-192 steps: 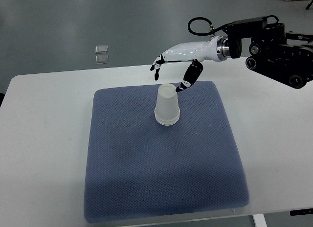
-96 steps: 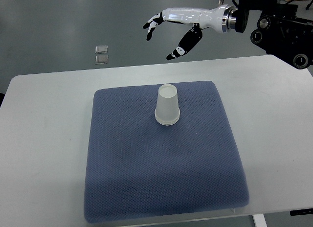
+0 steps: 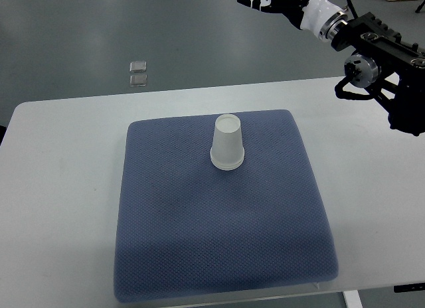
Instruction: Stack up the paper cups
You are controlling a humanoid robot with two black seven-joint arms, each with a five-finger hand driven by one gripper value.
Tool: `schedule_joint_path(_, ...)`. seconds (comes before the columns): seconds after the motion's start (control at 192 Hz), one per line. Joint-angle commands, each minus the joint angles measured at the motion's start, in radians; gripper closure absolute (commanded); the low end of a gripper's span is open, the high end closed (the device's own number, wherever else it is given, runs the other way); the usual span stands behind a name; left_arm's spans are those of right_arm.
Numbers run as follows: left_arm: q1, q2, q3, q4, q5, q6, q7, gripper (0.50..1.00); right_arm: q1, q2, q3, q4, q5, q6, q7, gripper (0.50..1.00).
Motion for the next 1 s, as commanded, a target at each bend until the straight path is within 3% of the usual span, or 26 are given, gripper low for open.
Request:
schedule_joint_path(0.0, 0.0, 0.0, 0.0, 0.0, 0.0, 0.0, 0.0, 0.5, -0.025, 0.023, 0.025, -0.035, 0.09, -0.045, -0.004, 0.595)
schedule_joint_path(0.183, -0.001, 0.0, 0.001, 0.0, 0.0, 0.0, 0.0, 0.5, -0.068, 0.053, 0.045, -0.101, 0.228, -0.154, -0.022, 0.595)
schedule_joint_path(0.282, 0.0, 0.0, 0.0, 0.0, 0.0, 0.0, 0.0, 0.5, -0.091, 0.06, 0.045, -0.156, 0.301, -0.186, -0.091, 0.595)
schedule_joint_path(0.402, 0.0, 0.0, 0.0, 0.0, 0.0, 0.0, 0.0, 0.5, -0.135, 0.061, 0.031, -0.175, 0.356, -0.153, -0.127, 0.595)
schedule_joint_path(0.49, 0.0, 0.0, 0.0, 0.0, 0.0, 0.0, 0.0, 0.5, -0.175, 0.061, 0.031, -0.173, 0.331, 0.007, -0.125, 0.595)
schedule_joint_path(0.537, 0.0, 0.0, 0.0, 0.0, 0.0, 0.0, 0.0, 0.5, -0.183, 0.061, 0.033, -0.175, 0.313, 0.044, -0.121, 0.595)
schedule_joint_path(0.704, 0.0, 0.0, 0.0, -0.001, 0.0, 0.0, 0.0, 0.5, -0.186, 0.066, 0.048, -0.176, 0.271, 0.05, -0.111, 0.587)
schedule_joint_path(0.808, 0.0, 0.0, 0.001, 0.0, 0.0, 0.0, 0.0, 0.5, -0.186, 0.067, 0.049, -0.184, 0.273, 0.038, -0.061, 0.587)
schedule_joint_path(0.996, 0.0, 0.0, 0.0, 0.0, 0.0, 0.0, 0.0, 0.5, -0.204, 0.09, 0.049, -0.185, 0.279, -0.039, -0.033, 0.587)
